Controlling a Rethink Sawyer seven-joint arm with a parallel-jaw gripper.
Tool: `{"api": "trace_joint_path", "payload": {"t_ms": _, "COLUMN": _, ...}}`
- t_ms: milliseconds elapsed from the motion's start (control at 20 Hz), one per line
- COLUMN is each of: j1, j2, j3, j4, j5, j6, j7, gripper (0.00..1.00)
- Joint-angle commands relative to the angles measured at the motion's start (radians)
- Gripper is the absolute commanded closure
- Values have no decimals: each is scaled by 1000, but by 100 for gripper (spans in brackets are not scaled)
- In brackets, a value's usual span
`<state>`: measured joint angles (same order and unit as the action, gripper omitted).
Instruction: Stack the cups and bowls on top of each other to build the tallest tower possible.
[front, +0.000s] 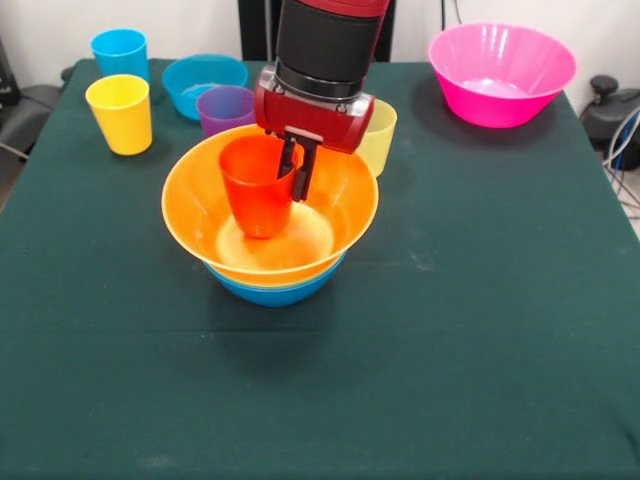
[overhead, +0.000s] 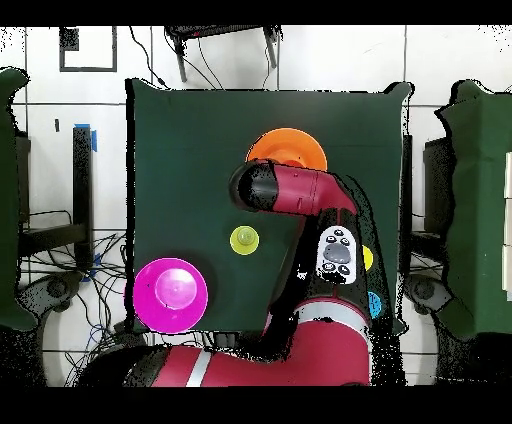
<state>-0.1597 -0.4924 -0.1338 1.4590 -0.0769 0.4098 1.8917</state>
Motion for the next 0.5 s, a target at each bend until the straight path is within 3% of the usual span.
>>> {"api": "trace_joint_path", "payload": {"t_ms": 50, "j1": 0, "j2": 57, "j3": 78, "j4": -59, "j5": -18, "j6": 81, "j7": 32, "gripper": 100}}
{"api": "trace_joint_path", "payload": {"t_ms": 500, "j1": 9, "j2": 72, "j3": 65, "j4": -103, "j5": -13, "j6": 115, "j7": 37, "gripper": 100}}
